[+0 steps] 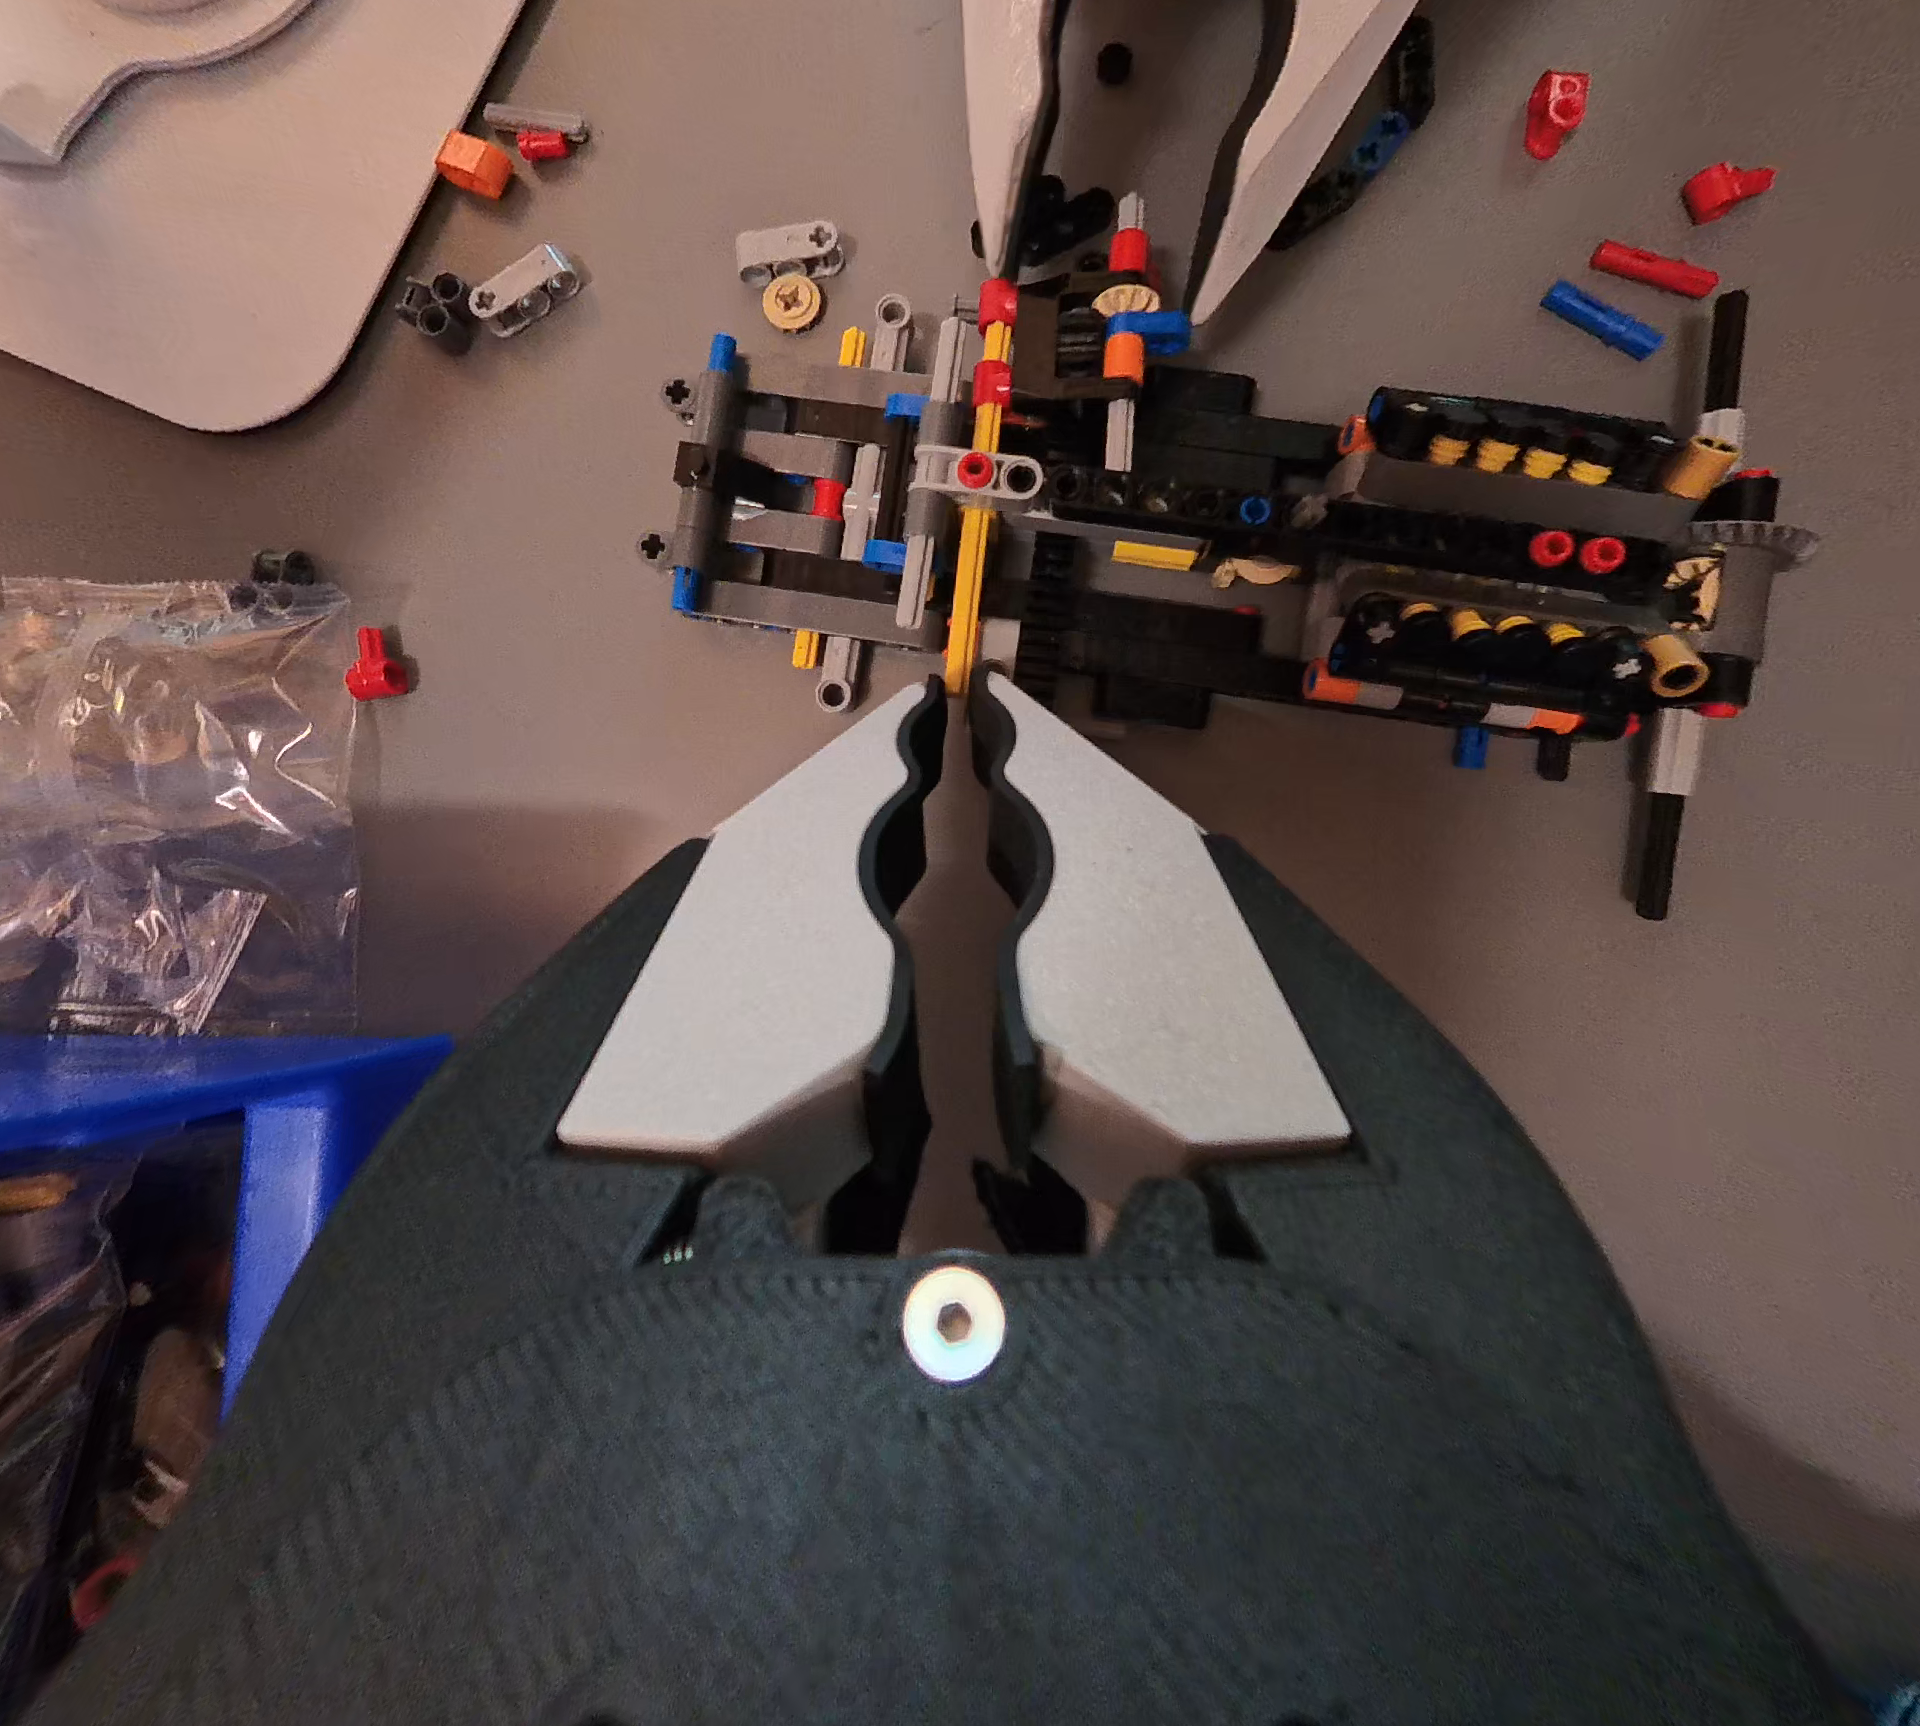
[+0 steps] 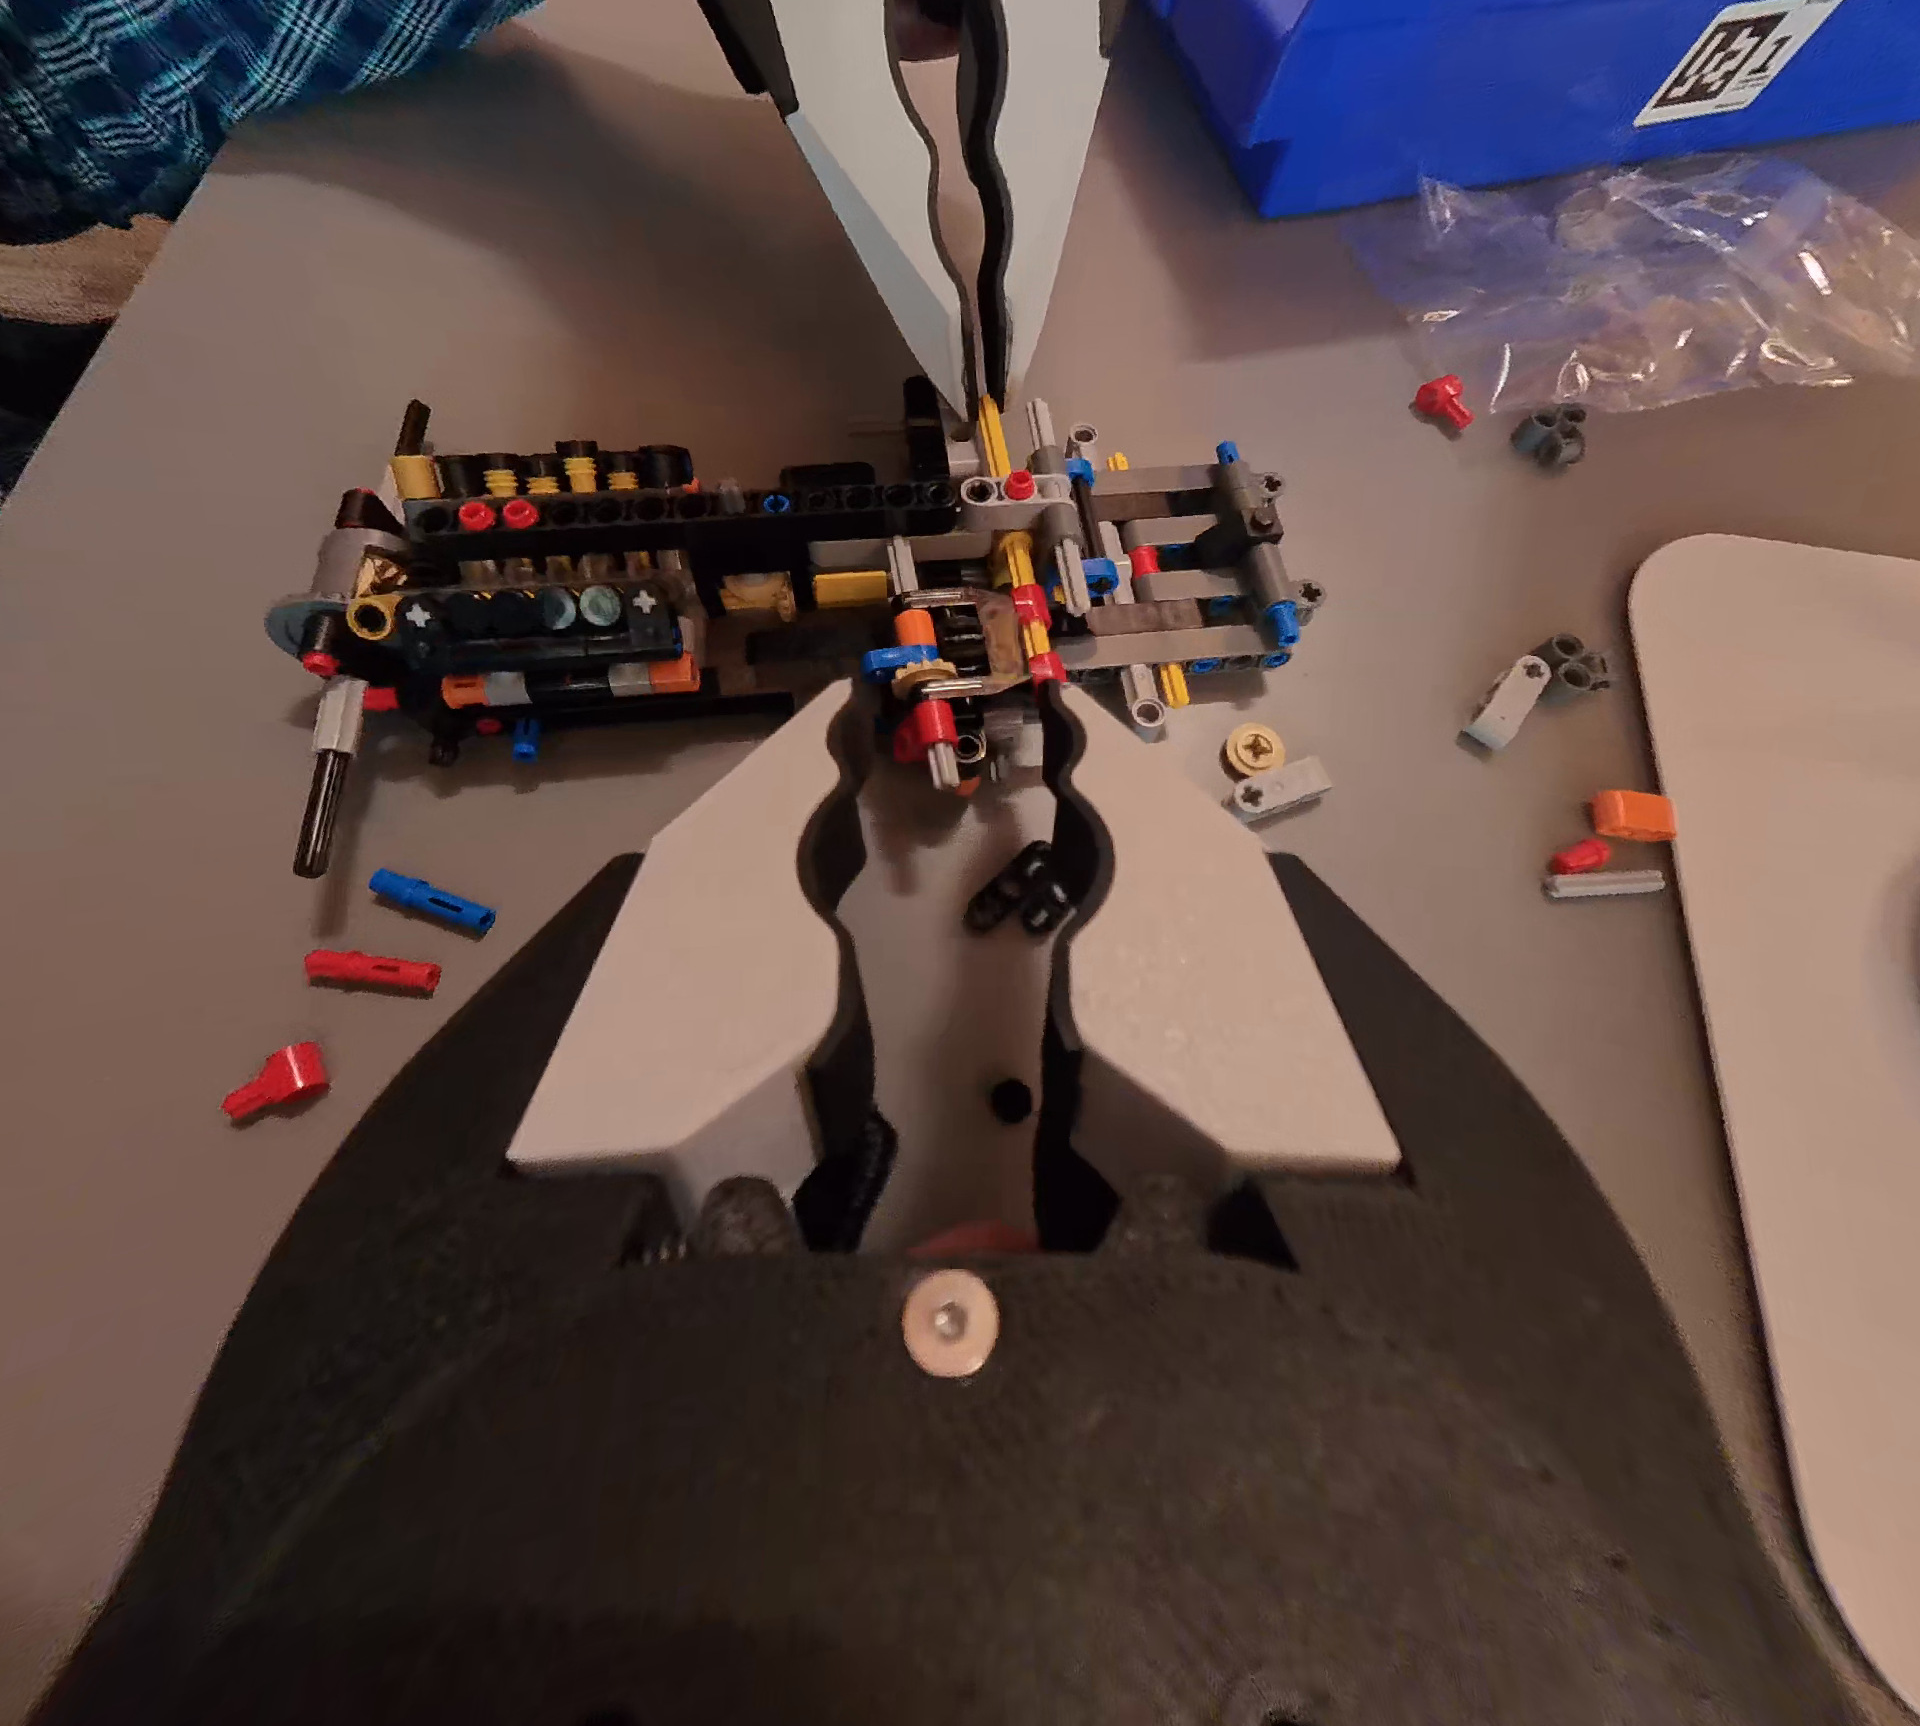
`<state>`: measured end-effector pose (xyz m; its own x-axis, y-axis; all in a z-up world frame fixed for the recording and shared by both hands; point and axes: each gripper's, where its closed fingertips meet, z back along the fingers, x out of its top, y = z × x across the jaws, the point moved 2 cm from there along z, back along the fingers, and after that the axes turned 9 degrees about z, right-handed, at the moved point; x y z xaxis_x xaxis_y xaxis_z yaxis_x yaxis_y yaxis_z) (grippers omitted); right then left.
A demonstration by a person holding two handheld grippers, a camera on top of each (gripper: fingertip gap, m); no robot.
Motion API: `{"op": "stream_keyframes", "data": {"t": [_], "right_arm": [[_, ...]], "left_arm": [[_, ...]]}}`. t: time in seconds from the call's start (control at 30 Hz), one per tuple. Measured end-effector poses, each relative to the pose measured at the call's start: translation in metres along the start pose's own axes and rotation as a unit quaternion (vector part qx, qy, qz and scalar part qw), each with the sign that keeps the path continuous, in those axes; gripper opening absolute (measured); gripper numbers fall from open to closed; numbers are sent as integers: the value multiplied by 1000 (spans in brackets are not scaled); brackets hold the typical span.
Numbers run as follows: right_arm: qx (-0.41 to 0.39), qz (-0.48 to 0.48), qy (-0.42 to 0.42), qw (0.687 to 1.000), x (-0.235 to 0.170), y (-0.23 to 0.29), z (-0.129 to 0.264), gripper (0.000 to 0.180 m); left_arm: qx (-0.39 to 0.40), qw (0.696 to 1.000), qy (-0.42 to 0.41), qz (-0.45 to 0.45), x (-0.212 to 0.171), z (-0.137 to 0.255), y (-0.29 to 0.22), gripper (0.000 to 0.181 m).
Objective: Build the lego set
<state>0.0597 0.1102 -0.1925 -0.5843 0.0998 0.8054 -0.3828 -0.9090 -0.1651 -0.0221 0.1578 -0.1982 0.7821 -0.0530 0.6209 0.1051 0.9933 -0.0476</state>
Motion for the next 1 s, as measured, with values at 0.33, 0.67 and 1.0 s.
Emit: {"op": "stream_keyframes", "data": {"t": [0.33, 0.67, 1.0], "right_arm": [[-8, -13, -6, 1000, -1, -2, -2, 30], [-19, 6, 3, 1000, 0, 1, 1, 22], [-33, 23, 17, 999, 0, 2, 1, 19]], "left_arm": [[4, 1000, -8, -2, 1, 0, 2, 2], [5, 1000, -11, 1, 1, -1, 2, 2], [5, 1000, -11, 3, 2, -1, 3, 2]]}}
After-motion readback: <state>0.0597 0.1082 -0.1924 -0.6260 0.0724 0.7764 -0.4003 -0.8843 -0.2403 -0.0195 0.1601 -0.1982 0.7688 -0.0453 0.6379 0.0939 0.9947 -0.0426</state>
